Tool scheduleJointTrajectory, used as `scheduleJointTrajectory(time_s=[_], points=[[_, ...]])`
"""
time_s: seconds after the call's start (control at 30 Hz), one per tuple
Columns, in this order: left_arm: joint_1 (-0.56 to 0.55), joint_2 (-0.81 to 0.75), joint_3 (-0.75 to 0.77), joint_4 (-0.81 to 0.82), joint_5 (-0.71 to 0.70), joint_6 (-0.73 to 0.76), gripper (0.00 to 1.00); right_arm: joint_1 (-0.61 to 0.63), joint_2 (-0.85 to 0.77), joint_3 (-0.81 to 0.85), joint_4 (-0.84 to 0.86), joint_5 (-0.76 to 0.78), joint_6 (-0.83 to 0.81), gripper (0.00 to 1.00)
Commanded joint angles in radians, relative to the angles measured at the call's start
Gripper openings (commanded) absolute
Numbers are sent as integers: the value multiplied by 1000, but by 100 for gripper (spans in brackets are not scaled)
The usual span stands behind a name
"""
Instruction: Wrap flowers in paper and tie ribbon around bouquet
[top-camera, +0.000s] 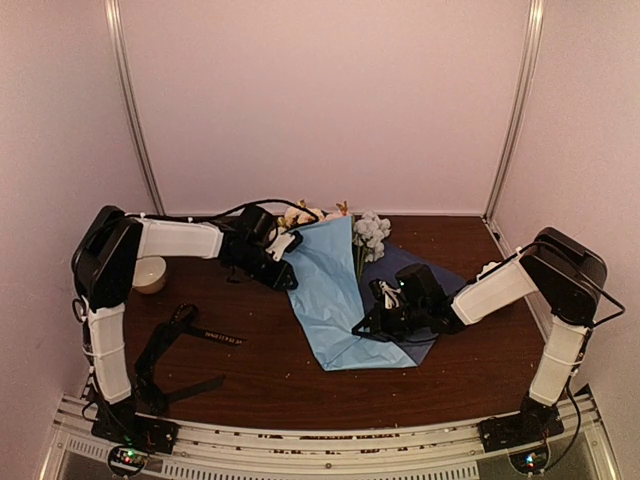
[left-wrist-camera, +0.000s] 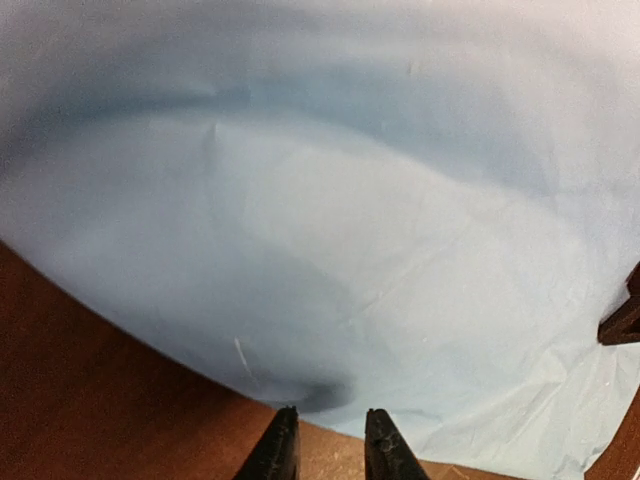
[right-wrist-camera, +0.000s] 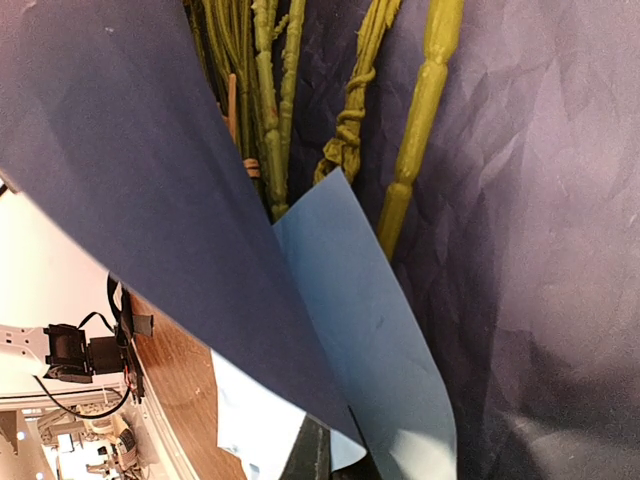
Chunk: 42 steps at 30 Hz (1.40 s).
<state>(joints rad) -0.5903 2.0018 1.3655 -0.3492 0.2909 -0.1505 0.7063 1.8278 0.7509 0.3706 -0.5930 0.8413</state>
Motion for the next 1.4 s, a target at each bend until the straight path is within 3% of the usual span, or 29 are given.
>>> scheduleJointTrajectory(time_s=[0.0,0.17,0.37,0.63,0.73,0.9,1.0,1.17,1.37], points=[[10,99,120,15,79,17,27,-2,-2,0,-27,18,-13,0],[38,189,258,-93,-96,-33,27,-2,-12,-5,-34,22,-18,0],[111,251,356,-131,-170,-90,28,-2,-12,-5,-35,6,-21,0],[155,393,611,-286,-259,-54,30,-1,-8,-5,-32,-10,-21,0],[164,354,597,-282,-267,-63,27,1,-10,-4,-31,-9,-18,0],[82,139,391,-123,-263,-9,27,0,-5,-1,-28,-11,-15,0],[5,77,351,-70,-248,53,29,1,0,3,-28,-8,-13,1],[-71,170,475,-76,-160,119,37,2,-3,10,-35,-6,-13,4],[-107,412,743,-211,-93,84,37,2,-38,2,-62,18,-29,9]])
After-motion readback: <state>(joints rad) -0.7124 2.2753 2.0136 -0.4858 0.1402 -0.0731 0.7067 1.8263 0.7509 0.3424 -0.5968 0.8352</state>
